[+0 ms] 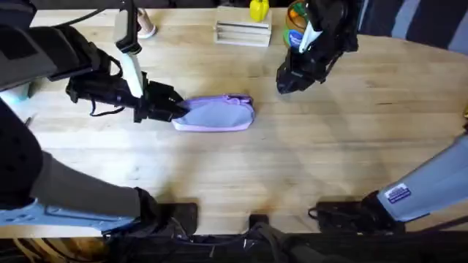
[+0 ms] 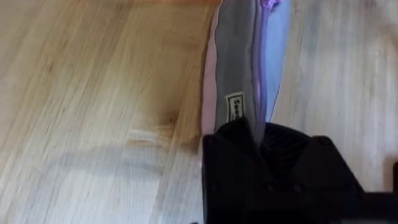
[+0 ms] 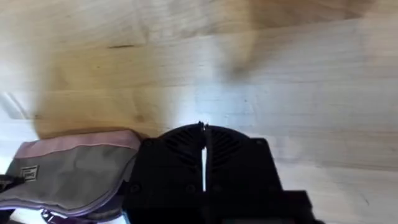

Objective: Unzip the bag, pick up the pens from the table one at a time and place them inside, then zip the bag closed.

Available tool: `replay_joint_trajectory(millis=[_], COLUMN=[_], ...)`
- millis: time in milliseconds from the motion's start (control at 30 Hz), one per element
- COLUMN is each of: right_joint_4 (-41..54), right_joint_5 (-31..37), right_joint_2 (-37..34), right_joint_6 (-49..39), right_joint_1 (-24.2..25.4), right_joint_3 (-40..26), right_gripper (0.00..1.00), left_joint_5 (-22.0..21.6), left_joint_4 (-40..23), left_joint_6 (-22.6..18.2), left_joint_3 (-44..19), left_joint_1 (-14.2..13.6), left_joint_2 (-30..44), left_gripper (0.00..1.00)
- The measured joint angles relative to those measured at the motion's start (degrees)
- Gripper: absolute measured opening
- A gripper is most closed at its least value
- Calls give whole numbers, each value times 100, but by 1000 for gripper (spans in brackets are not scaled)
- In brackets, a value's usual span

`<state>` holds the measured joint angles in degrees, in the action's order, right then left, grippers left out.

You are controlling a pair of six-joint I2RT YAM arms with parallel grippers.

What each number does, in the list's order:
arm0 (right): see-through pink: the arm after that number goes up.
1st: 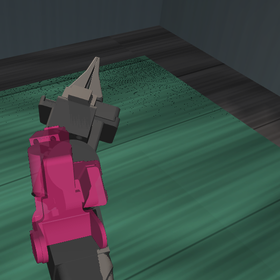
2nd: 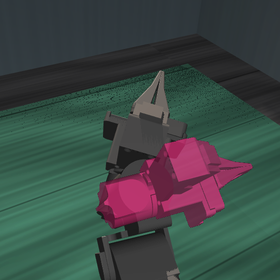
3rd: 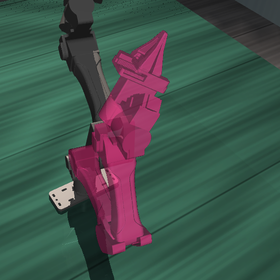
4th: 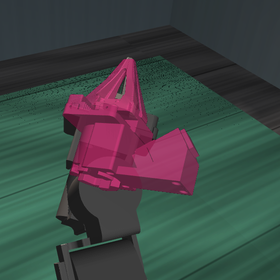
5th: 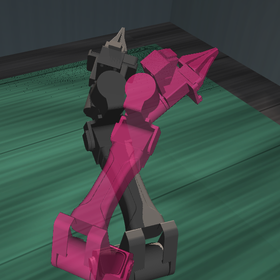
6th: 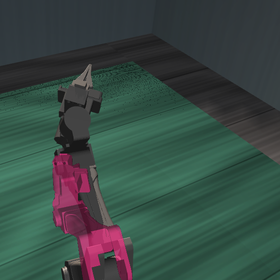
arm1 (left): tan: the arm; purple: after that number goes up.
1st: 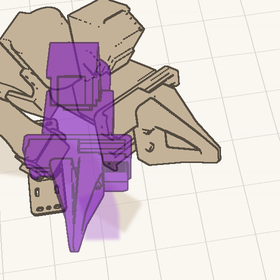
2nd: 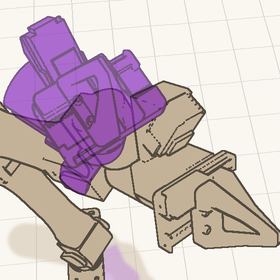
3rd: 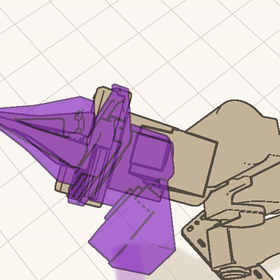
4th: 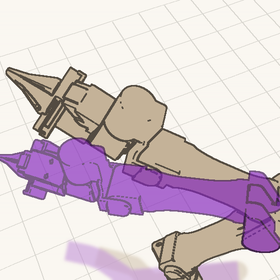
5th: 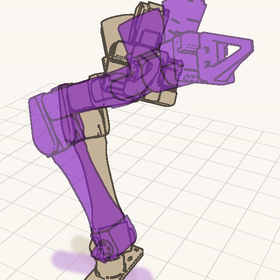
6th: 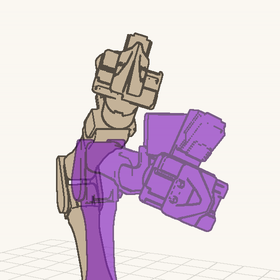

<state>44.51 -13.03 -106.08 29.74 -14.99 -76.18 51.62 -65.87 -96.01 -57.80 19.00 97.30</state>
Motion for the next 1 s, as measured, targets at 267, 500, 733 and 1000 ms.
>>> replay_joint_trajectory(millis=[267,500,733,1000], right_joint_4=[-37,-34,-14,11], right_joint_5=[408,487,167,-16], right_joint_2=[91,958,1957,2130], right_joint_6=[63,-556,-1659,-2085], right_joint_1=[-74,-254,-695,-892], right_joint_3=[98,24,-64,-70], right_gripper=[35,43,907,997], left_joint_5=[-4,-7,-15,-20], left_joint_4=[-2,-4,-9,1], left_joint_6=[0,0,0,-1], left_joint_3=[0,0,0,0], left_joint_1=[0,0,0,0], left_joint_2=[0,0,0,0], left_gripper=[41,41,42,51])
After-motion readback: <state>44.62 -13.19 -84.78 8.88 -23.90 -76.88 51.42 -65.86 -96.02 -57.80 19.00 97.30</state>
